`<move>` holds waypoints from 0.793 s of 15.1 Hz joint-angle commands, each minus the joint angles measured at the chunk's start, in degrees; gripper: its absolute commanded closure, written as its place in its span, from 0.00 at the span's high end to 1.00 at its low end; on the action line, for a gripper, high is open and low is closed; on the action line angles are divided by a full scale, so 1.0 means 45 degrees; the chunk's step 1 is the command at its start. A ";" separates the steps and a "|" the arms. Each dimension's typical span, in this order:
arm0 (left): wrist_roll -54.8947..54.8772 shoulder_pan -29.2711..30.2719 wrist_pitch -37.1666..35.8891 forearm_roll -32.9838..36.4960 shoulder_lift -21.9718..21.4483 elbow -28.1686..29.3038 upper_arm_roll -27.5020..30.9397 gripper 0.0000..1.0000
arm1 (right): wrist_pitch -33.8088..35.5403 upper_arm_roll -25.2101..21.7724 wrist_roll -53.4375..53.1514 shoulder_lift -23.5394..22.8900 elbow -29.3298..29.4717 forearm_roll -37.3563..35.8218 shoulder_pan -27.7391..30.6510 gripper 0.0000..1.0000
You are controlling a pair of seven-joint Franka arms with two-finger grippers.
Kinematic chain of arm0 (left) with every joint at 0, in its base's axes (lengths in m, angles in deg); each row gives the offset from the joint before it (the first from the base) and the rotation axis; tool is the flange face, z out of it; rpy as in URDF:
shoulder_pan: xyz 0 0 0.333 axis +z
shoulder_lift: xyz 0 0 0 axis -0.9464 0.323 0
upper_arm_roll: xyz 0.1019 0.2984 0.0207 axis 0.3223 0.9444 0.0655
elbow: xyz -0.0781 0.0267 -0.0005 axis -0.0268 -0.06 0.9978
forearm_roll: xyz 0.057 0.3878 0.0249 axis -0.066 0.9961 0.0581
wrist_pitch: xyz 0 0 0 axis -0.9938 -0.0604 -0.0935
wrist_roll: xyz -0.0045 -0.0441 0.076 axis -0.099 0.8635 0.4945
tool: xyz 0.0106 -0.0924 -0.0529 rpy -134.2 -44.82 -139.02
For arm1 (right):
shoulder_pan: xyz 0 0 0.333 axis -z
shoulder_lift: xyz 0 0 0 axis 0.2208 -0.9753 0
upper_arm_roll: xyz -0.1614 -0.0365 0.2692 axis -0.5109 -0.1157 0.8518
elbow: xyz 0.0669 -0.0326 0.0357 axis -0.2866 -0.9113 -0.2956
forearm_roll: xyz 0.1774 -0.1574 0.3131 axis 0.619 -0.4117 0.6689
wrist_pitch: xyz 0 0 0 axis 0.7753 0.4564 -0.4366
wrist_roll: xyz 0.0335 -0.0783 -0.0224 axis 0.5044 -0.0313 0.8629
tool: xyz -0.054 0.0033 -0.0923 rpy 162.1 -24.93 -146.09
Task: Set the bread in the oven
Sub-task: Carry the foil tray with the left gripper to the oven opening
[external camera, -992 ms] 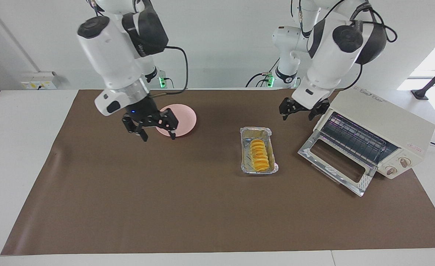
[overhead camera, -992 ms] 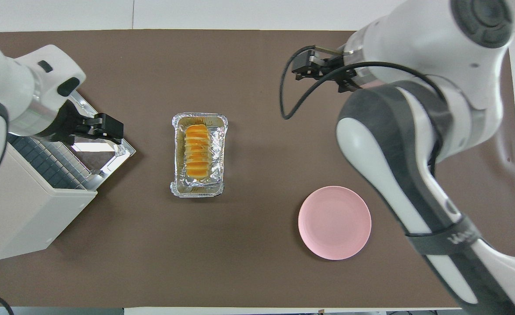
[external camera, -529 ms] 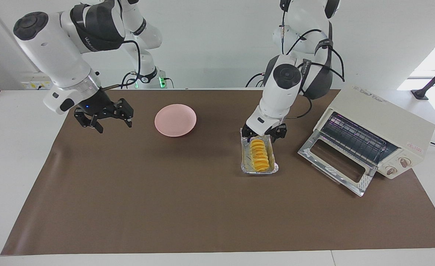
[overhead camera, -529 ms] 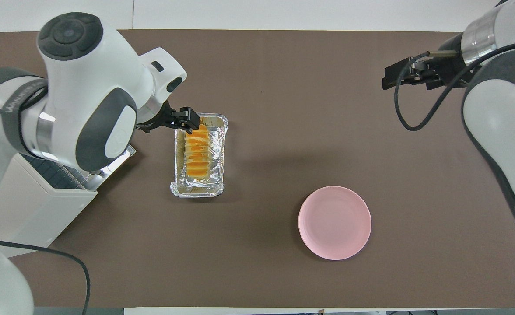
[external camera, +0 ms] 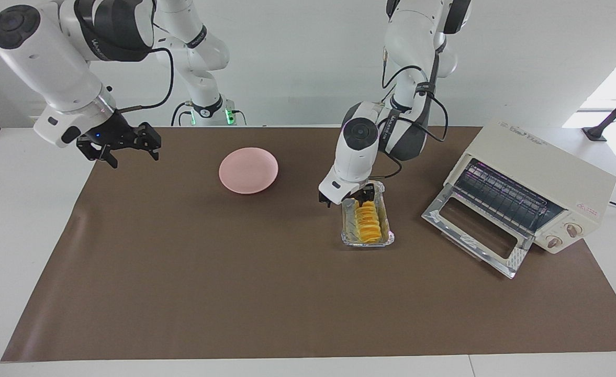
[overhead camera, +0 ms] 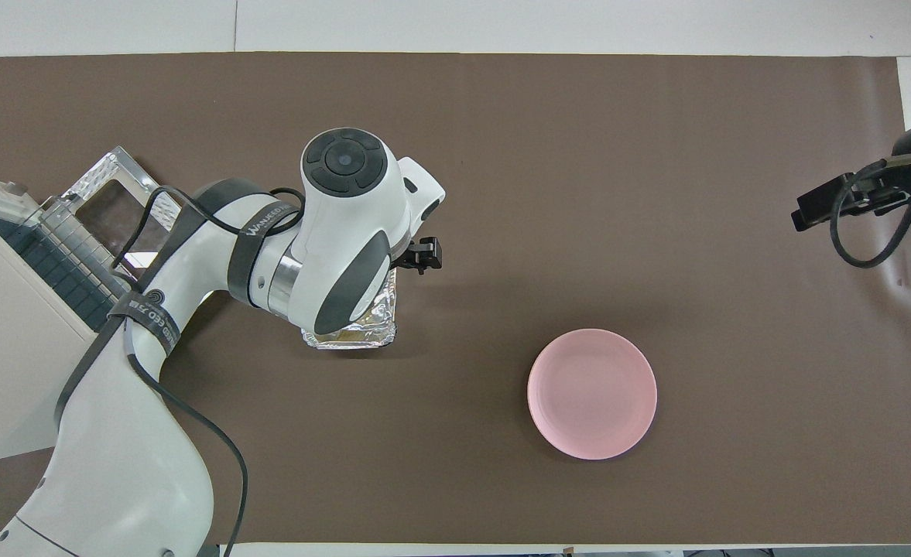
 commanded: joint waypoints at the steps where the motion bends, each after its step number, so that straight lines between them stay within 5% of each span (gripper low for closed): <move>1: 0.0172 -0.0126 0.0735 -0.0089 -0.0177 0.0901 0.0126 1.00 | -0.0250 0.0092 0.0220 0.1703 -0.1980 -0.0310 -0.0013 1.00; 6: 0.0991 -0.0300 0.0970 -0.0089 -0.0138 0.0961 0.0048 0.98 | -0.0989 0.0092 0.0122 0.1628 -0.1789 -0.0681 -0.0073 1.00; 12: 0.1462 -0.0321 0.1010 -0.0089 -0.0040 0.1312 -0.0147 0.76 | -0.0933 0.0072 -0.0307 0.1569 -0.1670 -0.0702 -0.0247 1.00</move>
